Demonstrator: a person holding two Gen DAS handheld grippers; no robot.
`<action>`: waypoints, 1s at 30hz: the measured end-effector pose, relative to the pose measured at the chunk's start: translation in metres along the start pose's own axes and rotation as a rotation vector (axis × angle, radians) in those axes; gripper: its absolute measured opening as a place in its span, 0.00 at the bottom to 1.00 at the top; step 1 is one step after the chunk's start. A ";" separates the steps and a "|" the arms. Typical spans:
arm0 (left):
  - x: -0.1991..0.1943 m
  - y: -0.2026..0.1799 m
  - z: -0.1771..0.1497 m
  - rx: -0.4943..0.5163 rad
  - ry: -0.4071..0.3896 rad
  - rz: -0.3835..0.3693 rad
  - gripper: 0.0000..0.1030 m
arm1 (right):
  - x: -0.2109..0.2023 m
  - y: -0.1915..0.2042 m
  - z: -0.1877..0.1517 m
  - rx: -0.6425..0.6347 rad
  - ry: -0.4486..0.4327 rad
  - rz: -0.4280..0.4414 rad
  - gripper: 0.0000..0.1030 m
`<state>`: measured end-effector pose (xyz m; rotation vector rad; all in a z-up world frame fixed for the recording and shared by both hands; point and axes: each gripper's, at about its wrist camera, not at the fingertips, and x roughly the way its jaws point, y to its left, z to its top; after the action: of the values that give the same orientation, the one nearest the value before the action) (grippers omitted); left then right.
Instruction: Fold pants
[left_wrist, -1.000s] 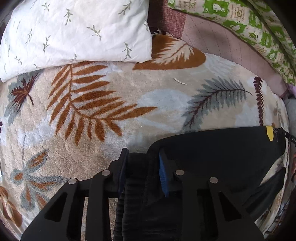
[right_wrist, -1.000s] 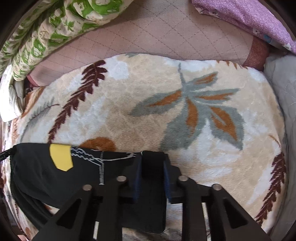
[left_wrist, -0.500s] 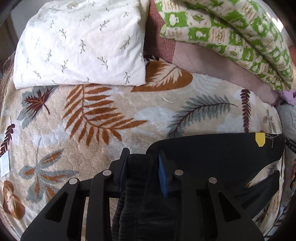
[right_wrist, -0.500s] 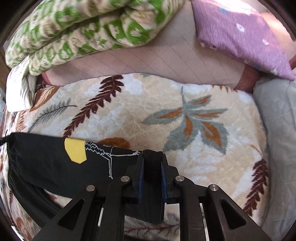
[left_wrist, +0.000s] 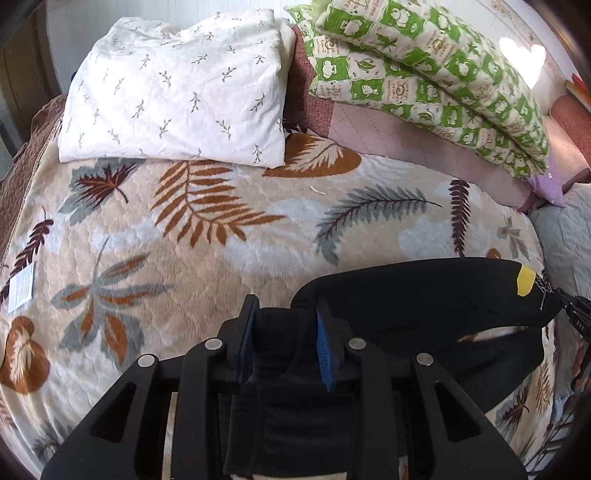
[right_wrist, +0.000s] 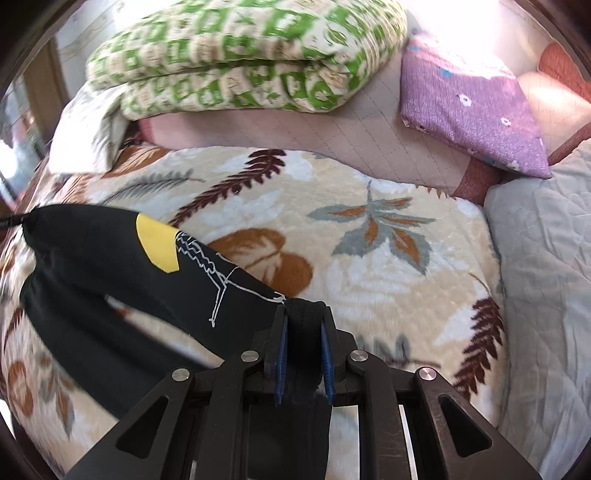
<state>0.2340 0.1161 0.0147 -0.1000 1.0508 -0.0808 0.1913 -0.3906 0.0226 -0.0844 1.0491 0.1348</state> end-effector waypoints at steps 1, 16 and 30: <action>-0.004 0.001 -0.008 -0.003 -0.003 -0.003 0.26 | -0.005 0.003 -0.007 -0.019 -0.002 -0.003 0.15; -0.011 0.025 -0.111 0.040 0.039 0.006 0.26 | -0.025 0.059 -0.102 -0.267 0.026 -0.075 0.20; -0.031 0.028 -0.150 0.136 0.125 0.038 0.33 | -0.042 0.050 -0.160 -0.212 0.090 -0.148 0.31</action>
<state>0.0895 0.1412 -0.0362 0.0488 1.1682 -0.1256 0.0256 -0.3661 -0.0206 -0.3621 1.1121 0.1079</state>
